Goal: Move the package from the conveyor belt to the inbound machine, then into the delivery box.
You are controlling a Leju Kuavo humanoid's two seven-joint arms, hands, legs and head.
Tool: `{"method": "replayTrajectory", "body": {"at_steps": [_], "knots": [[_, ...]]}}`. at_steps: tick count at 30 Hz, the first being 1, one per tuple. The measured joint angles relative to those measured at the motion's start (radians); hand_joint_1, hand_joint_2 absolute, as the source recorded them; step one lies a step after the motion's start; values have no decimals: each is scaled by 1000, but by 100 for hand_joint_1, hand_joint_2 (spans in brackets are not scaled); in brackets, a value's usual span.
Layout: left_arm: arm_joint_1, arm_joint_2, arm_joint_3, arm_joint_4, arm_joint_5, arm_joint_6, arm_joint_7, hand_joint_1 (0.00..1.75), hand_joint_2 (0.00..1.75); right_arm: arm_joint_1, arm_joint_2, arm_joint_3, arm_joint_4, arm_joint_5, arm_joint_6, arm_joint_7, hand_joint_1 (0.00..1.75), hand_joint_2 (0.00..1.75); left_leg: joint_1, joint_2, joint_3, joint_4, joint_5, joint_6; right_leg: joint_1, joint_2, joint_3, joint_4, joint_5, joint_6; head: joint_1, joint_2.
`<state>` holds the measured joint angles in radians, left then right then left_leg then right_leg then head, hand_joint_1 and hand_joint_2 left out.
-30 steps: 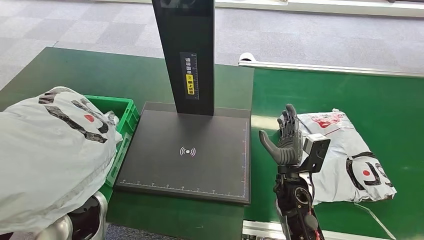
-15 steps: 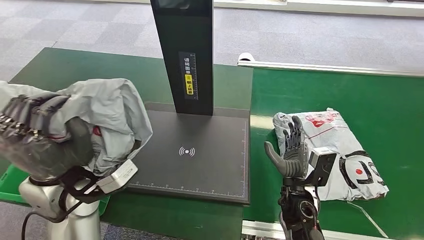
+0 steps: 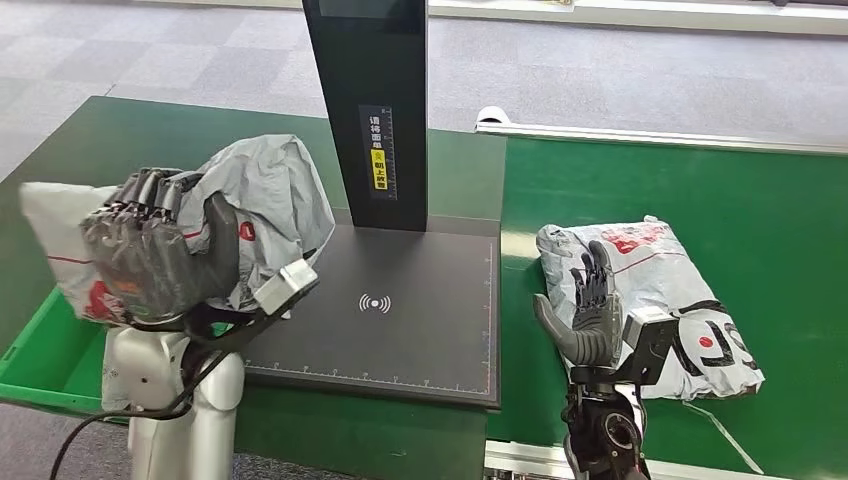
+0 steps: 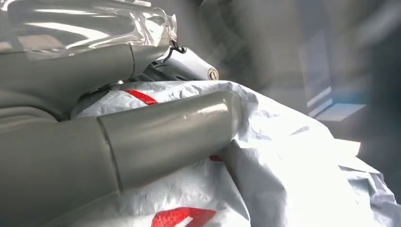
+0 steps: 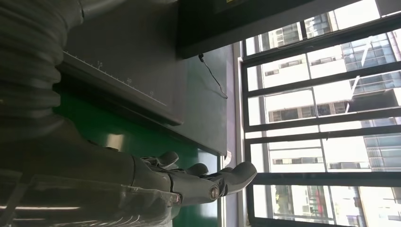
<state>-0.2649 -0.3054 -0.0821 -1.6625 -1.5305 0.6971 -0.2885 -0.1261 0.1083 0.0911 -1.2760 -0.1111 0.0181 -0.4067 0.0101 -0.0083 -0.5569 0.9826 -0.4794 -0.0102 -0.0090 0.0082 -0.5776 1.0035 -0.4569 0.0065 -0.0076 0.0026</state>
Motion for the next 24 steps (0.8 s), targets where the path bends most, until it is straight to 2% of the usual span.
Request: {"method": "replayTrajectory", "body": {"at_steps": [1,4,7,10,13,20,22,24], "knots": [[-2,9,-26,46,-1,0,56,175,0,7,-1,-3,-7,1,3,0,0,175,0,0,0,0,0,0,0,0,0,0,0,0,0,0],[-20,27,-86,185,-2,1,147,175,0,20,-5,-11,-21,4,12,5,0,175,0,0,0,0,0,0,0,0,0,0,0,0,0,0],[-68,40,-130,404,-1,-24,224,175,0,15,-6,-20,-24,22,40,18,0,175,0,0,0,0,0,0,0,0,0,0,0,0,0,0],[-104,46,-153,602,2,-67,244,175,0,-1,-6,-26,-22,37,67,23,0,175,0,2,0,0,0,0,0,2,-1,0,1,0,0,0],[-127,52,-165,739,4,-120,239,175,0,-14,-5,-33,-17,47,84,24,0,175,0,2,0,0,0,0,0,2,-1,0,1,0,0,0],[-153,64,-168,888,11,-180,226,175,0,-28,-1,-45,-11,58,102,24,0,175,0,2,-2,0,0,0,0,2,-2,0,0,0,0,0],[-159,67,-167,901,13,-163,238,175,0,-32,1,-49,-10,62,104,24,0,175,0,2,-2,0,0,0,0,2,-2,0,1,0,0,0],[-163,71,-163,902,9,-103,268,175,0,-36,3,-52,-10,64,105,24,0,175,0,2,-2,0,0,0,0,2,-2,0,1,0,0,0]]}}
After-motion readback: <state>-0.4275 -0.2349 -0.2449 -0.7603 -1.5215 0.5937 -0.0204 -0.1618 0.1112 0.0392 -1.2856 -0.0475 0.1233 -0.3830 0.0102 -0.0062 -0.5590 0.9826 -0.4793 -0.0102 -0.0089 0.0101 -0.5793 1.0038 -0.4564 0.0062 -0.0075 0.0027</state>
